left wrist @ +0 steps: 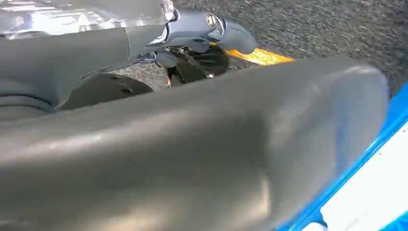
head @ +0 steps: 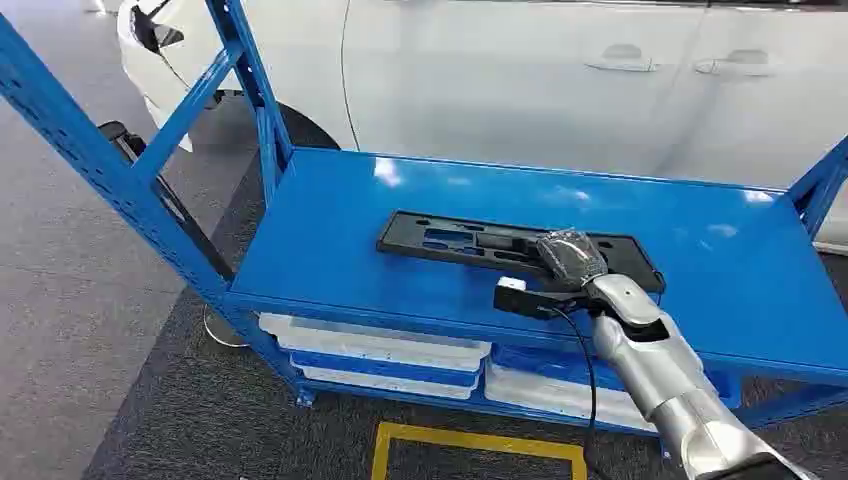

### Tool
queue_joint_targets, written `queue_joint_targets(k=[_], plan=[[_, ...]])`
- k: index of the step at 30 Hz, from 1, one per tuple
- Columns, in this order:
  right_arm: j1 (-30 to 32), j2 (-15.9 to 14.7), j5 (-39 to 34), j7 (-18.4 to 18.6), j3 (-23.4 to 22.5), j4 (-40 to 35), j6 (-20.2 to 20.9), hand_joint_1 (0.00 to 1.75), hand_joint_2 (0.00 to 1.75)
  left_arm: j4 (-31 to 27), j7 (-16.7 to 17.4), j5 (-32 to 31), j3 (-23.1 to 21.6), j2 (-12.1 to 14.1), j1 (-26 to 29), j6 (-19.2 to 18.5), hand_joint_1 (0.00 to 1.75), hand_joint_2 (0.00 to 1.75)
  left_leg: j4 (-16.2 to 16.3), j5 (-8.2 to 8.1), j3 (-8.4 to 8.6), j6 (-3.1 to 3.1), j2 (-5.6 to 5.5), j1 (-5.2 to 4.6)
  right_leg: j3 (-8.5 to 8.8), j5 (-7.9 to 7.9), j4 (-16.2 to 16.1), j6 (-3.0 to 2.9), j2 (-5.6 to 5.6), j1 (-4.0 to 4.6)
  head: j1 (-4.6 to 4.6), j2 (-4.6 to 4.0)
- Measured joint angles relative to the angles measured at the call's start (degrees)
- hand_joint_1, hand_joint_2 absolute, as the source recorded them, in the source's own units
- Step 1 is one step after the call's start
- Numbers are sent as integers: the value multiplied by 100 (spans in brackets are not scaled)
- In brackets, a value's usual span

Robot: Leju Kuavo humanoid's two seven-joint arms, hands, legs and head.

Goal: Take the parts from the cabinet and place them on the table.

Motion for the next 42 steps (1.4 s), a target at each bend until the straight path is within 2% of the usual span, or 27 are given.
queue_joint_targets(k=[1, 4, 5, 9, 10, 11, 13, 14, 15, 16, 17, 19, 20, 23, 25, 27, 28, 30, 31, 32, 34, 35, 36, 39, 40, 41, 42], plan=[[-2, 9, 2, 0, 7, 7, 0, 175, 175, 0, 0, 0, 0, 0, 10, 0, 0, 0, -185, 166, 81, 2, 0, 8, 8, -2, 5, 3, 2, 0, 0, 0], [-20, 26, 2, 0, 17, 17, -7, 175, 175, 0, -7, 0, 2, 4, 8, 4, 0, 0, -1717, 882, 836, 49, 3, 20, 34, -29, 27, 47, 9, -1, 0, 0], [-26, 24, 2, 0, 17, 26, -9, 175, 175, 0, -9, 0, 2, 2, 1, 4, 0, 0, -1883, 794, 905, 84, 1, 0, 14, -40, 53, 86, 15, 43, 0, 2], [-29, 24, 0, 13, 15, 63, -39, 175, 175, 0, -20, -4, 4, 2, 21, 9, 0, 0, -1912, 854, 883, 232, 1, -20, 10, 8, 4, 224, 25, 25, 2, 2], [-22, 20, 0, 26, 11, 66, -57, 175, 175, 0, -17, -9, 4, 0, 17, 9, 0, 0, -1965, 894, 916, 280, 21, 8, 1, -61, 72, 248, 25, -6, 11, 0], [-17, 20, -7, 31, 13, 66, -66, 175, 175, 0, -20, -20, 4, -2, 6, 9, 0, 0, -1983, 906, 912, 308, 24, 8, -118, -255, 316, 259, 22, 4, 20, 0], [35, 15, -15, 37, 11, 66, -94, 175, 175, 0, -20, -20, 4, -2, 6, 9, 0, 0, -1981, 911, 895, 326, 25, -1, -534, -707, 1218, 288, 22, 0, 15, 0], [75, 15, -20, 37, 11, 66, -107, 175, 175, 0, -20, -20, 4, -2, 16, 9, 0, 0, -1979, 910, 890, 328, 24, -5, -724, -848, 1621, 296, 22, 0, 18, 0], [107, 15, -26, 37, 11, 63, -114, 175, 175, 0, -20, -20, 7, 0, 25, 9, 0, 0, -1977, 909, 892, 329, 23, -7, -850, -877, 1872, 299, 22, -2, 18, 0], [116, 15, -42, 37, 9, 44, -114, 175, 175, 0, -20, -20, 7, -2, 26, 9, 0, 0, -1975, 907, 898, 327, 22, -7, -813, -751, 1775, 299, 21, -5, 18, 0], [115, 15, -64, 37, 4, 17, -111, 175, 175, 0, -17, -20, 7, -2, 19, 7, 0, 0, -1967, 901, 908, 319, 22, -6, -637, -512, 1412, 292, 20, -6, 18, 0], [114, 6, -122, 35, -24, -59, -107, 175, 175, 0, -17, -20, 4, -2, 6, 7, 0, 0, -1938, 871, 924, 280, 17, -1, -85, -4, 291, 257, 14, -10, 20, 2], [110, 0, -140, 31, -33, -90, -101, 175, 175, 0, -17, -22, 4, -2, -3, 9, 0, 0, -1918, 854, 913, 251, 14, -28, 25, -68, 51, 224, 10, 8, 15, 2], [151, -24, -184, -4, -48, -203, -107, 175, 175, 0, -2, -28, 4, -2, -18, 9, 0, 0, -1918, 851, 907, 170, 9, -30, -6, -36, 50, 136, 27, 55, 9, 0], [181, -35, -210, -13, -76, -304, -111, 175, 175, 0, 2, -28, 4, 0, -28, 7, 0, 0, -1878, 803, 896, 99, 6, -18, 31, 14, -23, 45, 14, -4, 15, 0], [199, -44, -243, -17, -98, -376, -120, 175, 175, 0, 2, -28, 4, 0, -35, 7, 0, 0, -1332, 431, 664, 50, 8, -7, 28, 21, -35, -2, 5, -2, -24, 2], [223, -46, -254, -20, -107, -415, -120, 175, 175, 0, 2, -28, 4, 2, -34, 4, 0, 0, -797, 171, 425, 26, 8, 8, 21, 23, -34, -7, 3, 6, -20, 2], [273, -53, -258, -35, -109, -463, -116, 175, 175, 0, 2, -28, 4, 2, -27, 2, 0, 0, -55, -55, 78, -1, 9, 11, 7, 22, -22, -9, 3, 10, -20, 0], [299, -61, -258, -35, -109, -485, -116, 175, 175, 0, 2, -26, 4, 2, -24, 2, 0, 0, -64, 31, 80, -4, 9, 16, 11, 21, -18, -8, 3, 10, -17, 0], [311, -65, -258, -35, -111, -511, -114, 175, 175, 0, 2, -28, 4, 2, -27, 2, 0, 0, -342, 226, 206, 1, 11, 20, 14, 17, -12, -2, 7, 8, -20, 0], [312, -66, -271, -33, -116, -572, -111, 175, 175, 0, 4, -28, 4, 20, -52, 2, 0, 0, -1451, 782, 746, 34, 12, 24, 21, -4, 17, 30, 19, 4, -20, 0], [317, -66, -282, -22, -124, -590, -111, 175, 175, 0, 7, -28, 4, 22, -67, -2, 0, 0, -1801, 798, 898, 67, 10, 21, 6, -14, 30, 61, 20, 16, -18, 0], [319, -74, -289, -7, -138, -597, -109, 175, 175, 0, 11, -28, 4, 22, -80, -7, 0, 0, -1894, 781, 920, 99, 10, -3, -24, -14, 63, 96, 26, 49, -17, 2], [417, -81, -289, 11, -153, -682, -111, 175, 175, 0, 13, -28, 4, 28, -76, -13, 0, 0, -1859, 803, 876, 194, 3, -25, -42, 32, 14, 199, 26, 33, -4, 0], [448, -94, -289, 20, -166, -724, -114, 175, 175, 0, 13, -28, 4, 28, -79, -13, 0, 0, -1927, 845, 901, 257, 10, 3, -49, 15, 20, 234, 31, 26, -13, 2], [480, -103, -289, 24, -179, -782, -114, 175, 175, 0, 13, -39, 0, 26, -90, -13, 0, 175, -1957, 872, 913, 293, 17, 8, -90, -93, 138, 255, 23, 6, 4, 0], [504, -109, -289, 20, -188, -831, -114, 175, 175, 0, 13, -39, -4, 26, -101, -13, 0, 175, -1957, 879, 901, 326, 21, 7, -243, -315, 479, 269, 24, 2, 2, 2]])
